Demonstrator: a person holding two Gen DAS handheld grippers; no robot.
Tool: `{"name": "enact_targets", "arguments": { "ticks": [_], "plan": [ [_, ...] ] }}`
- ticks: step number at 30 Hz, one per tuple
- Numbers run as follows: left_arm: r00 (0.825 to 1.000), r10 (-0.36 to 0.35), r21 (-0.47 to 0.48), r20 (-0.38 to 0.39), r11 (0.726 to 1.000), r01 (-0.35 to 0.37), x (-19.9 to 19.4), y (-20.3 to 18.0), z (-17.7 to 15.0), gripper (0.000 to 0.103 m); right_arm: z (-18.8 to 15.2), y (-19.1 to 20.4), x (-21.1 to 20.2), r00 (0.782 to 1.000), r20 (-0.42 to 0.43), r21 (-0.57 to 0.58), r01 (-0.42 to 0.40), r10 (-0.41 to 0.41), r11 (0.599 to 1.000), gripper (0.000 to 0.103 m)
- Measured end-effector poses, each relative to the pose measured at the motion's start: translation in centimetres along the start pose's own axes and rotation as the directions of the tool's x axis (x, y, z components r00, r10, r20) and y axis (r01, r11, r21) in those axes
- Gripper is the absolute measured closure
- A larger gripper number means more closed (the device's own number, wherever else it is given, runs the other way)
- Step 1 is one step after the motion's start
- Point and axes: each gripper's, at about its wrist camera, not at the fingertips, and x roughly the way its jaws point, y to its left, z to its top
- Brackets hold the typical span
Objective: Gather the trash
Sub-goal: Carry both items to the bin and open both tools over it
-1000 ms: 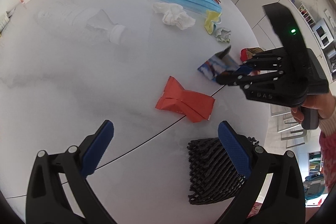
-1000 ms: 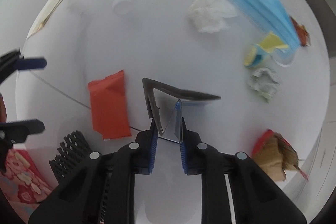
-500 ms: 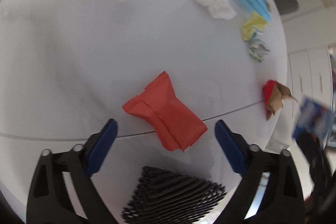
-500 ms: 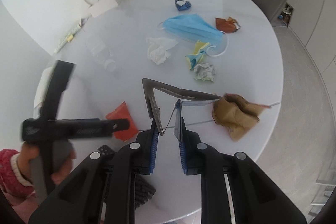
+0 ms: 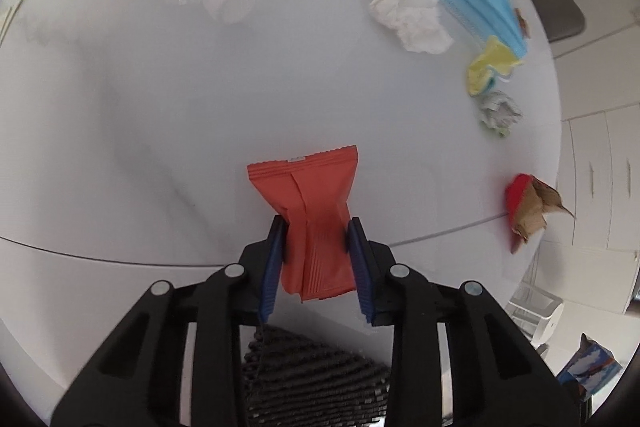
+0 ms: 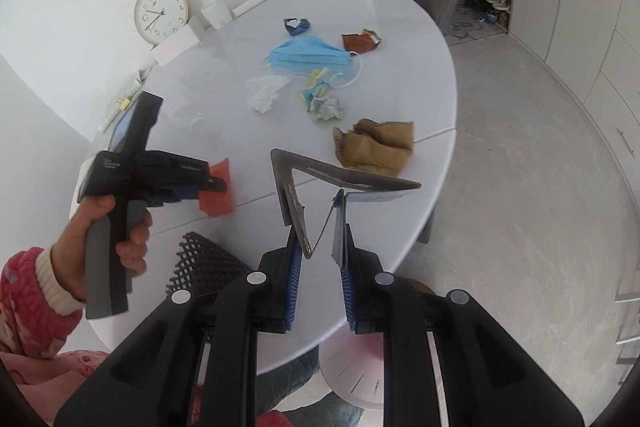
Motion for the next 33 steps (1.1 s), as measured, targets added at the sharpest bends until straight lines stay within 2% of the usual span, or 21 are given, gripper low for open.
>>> {"name": "enact_targets", "arguments": {
  "ticks": [3,5,9,11,13,15,17,19,20,22,25,28,32,33],
  "plan": [
    [0.999,-0.009,0.113,0.034,0.994,0.005,-2.6,-2.3,-1.5,0.072,-1.9,-1.1,-1.4,1.000,0.000,0.016,0.029,-0.029,0.999,0.084],
    [0.998,-0.038,0.221,0.045,0.975,0.027,-4.6,-4.4,-3.4,0.072,-3.6,-2.1,-2.2,0.999,-0.010,0.033,0.041,-0.041,0.999,0.084],
    [0.989,-0.147,0.415,-0.014,0.899,0.140,-6.9,-8.2,-9.3,0.071,-6.9,-4.1,-2.6,0.997,-0.050,0.068,0.066,-0.063,0.996,0.083],
    [0.982,-0.183,0.475,-0.048,0.861,0.183,-7.5,-9.4,-11.9,0.071,-9.1,-5.1,-2.3,0.994,-0.081,0.080,0.077,-0.071,0.994,0.083],
    [0.976,-0.202,0.528,-0.076,0.823,0.211,-7.6,-10.8,-14.3,0.071,-10.7,-5.7,-1.6,0.991,-0.111,0.083,0.081,-0.071,0.993,0.081],
    [0.981,-0.174,0.572,-0.083,0.798,0.190,-7.1,-11.3,-16.9,0.071,-12.4,-6.2,-0.3,0.987,-0.151,0.085,0.075,-0.062,0.994,0.081],
    [0.985,-0.147,0.590,-0.092,0.789,0.173,-6.4,-11.8,-18.2,0.071,-13.8,-6.5,1.1,0.982,-0.183,0.083,0.061,-0.045,0.995,0.080],
    [0.985,-0.131,0.589,-0.109,0.790,0.170,-5.6,-12.3,-19.0,0.071,-14.9,-6.6,2.4,0.977,-0.209,0.075,0.057,-0.040,0.996,0.070],
    [0.986,-0.124,0.588,-0.115,0.791,0.168,-5.4,-12.0,-19.4,0.071,-15.4,-6.7,3.1,0.974,-0.224,0.071,0.053,-0.036,0.996,0.069],
    [0.988,-0.105,0.591,-0.115,0.792,0.153,-5.0,-12.0,-20.4,0.071,-16.0,-6.7,3.6,0.970,-0.240,0.072,0.052,-0.033,0.996,0.052],
    [0.989,-0.085,0.597,-0.121,0.790,0.141,-4.2,-12.4,-21.3,0.071,-16.4,-7.0,2.8,0.972,-0.231,0.082,0.053,-0.033,0.995,0.034],
    [0.989,-0.078,0.606,-0.129,0.783,0.141,-3.5,-12.9,-22.2,0.071,-16.5,-7.5,1.1,0.979,-0.199,0.077,0.071,-0.055,0.994,0.025],
    [0.987,-0.076,0.625,-0.144,0.766,0.150,-2.2,-14.0,-23.0,0.070,-16.4,-9.0,-1.6,0.982,-0.157,0.100,0.119,-0.102,0.988,0.022],
    [0.986,-0.077,0.630,-0.150,0.761,0.156,-2.0,-14.2,-23.1,0.066,-16.4,-9.5,-2.3,0.983,-0.144,0.110,0.127,-0.111,0.986,0.021]
  ]
}}
